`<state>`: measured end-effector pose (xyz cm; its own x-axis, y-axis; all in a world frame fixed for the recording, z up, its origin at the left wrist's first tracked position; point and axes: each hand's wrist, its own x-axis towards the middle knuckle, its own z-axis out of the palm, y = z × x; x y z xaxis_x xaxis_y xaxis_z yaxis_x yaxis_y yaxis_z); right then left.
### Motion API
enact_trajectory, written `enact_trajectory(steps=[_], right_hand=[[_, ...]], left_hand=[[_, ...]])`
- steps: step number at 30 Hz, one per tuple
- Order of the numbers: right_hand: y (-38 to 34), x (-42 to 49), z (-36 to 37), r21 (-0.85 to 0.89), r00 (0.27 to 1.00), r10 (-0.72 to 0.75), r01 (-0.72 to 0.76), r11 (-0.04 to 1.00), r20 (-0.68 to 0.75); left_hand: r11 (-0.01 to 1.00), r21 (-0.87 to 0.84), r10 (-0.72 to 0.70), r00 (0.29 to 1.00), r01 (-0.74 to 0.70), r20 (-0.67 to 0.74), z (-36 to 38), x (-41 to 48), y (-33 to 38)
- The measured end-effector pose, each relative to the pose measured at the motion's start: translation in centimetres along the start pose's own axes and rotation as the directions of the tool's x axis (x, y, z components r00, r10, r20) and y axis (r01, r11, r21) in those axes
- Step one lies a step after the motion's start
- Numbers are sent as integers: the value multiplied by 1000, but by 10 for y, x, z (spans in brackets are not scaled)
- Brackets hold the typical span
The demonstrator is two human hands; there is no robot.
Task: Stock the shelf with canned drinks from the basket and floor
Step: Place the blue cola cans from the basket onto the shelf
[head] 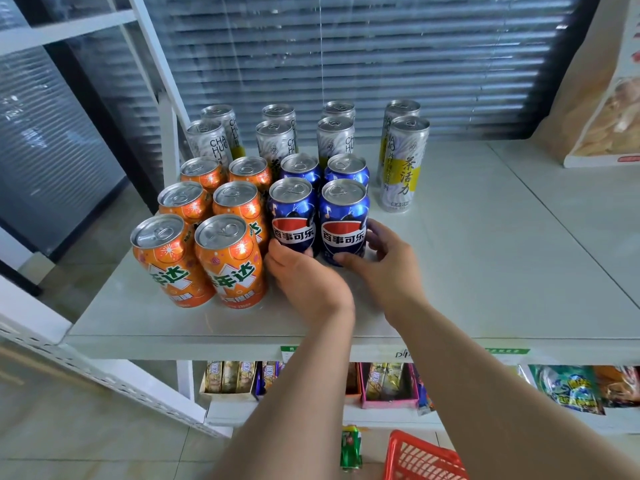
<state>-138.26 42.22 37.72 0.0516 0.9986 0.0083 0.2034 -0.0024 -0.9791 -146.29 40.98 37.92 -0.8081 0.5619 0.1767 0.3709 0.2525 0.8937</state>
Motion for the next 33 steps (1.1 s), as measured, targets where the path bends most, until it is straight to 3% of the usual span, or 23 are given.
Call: enact_trajectory(steps=[4,8,13,21,28,33], right_hand=[[-1,-1,-6,5,999,10,-10,1000,32],[-10,-4,-24,154,989,145,-147,977,24],[-22,-17,-45,259,978,206,-194,946,-22],[-20,-69,-97,381,960,266,-217,899,-81],[-6,-145,-163,343,958,278,-240,908,-65],[50,-202,-225,219,932,343,-312,924,-120]], left_hand=[[1000,8,15,1000,-15,9,-2,-1,0],[1000,18,-6,1000,6,17,-5,1,1],[997,-33,-72,993,76,95,-13,-4,6],[998,-44,38,999,-38,13,-43,-68,29],[997,-50,61,998,-60,20,-70,-159,34],[999,52,10,987,-18,161,-62,-255,12]])
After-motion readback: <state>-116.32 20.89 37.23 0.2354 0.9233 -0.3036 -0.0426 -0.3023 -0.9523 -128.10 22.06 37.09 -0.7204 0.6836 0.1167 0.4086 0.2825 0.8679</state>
